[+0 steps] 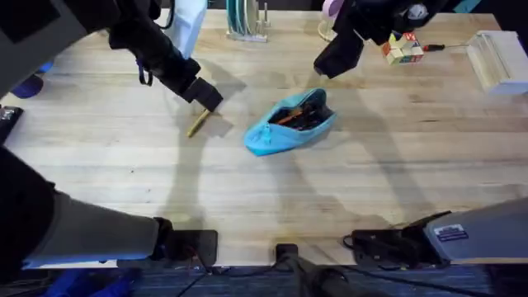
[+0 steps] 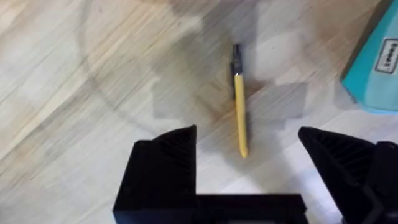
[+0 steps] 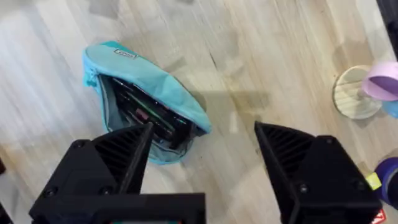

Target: Unzip the bag, pick up the pens from the table one at a time and place them inside, then zip the bag closed.

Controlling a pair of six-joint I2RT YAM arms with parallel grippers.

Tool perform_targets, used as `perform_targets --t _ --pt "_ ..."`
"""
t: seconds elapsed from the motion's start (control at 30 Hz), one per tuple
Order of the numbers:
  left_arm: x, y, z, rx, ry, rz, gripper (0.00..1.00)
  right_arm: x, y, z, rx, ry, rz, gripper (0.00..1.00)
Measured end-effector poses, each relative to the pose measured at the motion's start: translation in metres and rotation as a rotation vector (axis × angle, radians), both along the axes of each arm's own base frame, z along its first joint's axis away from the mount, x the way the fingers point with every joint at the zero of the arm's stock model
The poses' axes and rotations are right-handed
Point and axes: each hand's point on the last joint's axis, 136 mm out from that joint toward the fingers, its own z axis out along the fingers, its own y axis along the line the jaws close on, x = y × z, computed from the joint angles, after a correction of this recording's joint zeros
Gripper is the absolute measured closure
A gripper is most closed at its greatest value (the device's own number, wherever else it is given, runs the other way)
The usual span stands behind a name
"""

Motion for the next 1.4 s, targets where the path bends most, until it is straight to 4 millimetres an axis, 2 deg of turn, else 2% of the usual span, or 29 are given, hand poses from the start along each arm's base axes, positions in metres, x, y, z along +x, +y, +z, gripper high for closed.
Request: perform_targets --t 0.2,0.4,0.6,0.73,0.87,1.4 --pt "0.005 0.007 -0.002 0.048 -0.016 0.01 0.006 0.004 0.001 0.002 0.006 -0.017 -0.001 0.006" --pt "0.006 -0.001 -0.013 0.073 0.011 -0.008 0.006 0.004 0.001 0.002 0.006 -0.017 -0.001 0.005" --pt "0.003 -0.011 -0.04 0.08 0.091 -0.031 0.006 0.004 0.001 0.002 0.006 -0.017 -0.001 0.005" --pt "0.001 -0.01 -0.06 0.089 0.152 -0.018 0.006 0.004 0.001 0.002 0.006 -0.018 -0.001 0.005" --pt "0.008 -0.007 -0.077 0.115 0.166 0.014 0.006 0.007 0.001 0.003 0.007 -0.032 -0.003 0.006" --pt "0.01 -0.011 -0.079 0.151 0.163 0.04 0.007 0.019 -0.017 0.005 0.008 -0.049 -0.057 0.005"
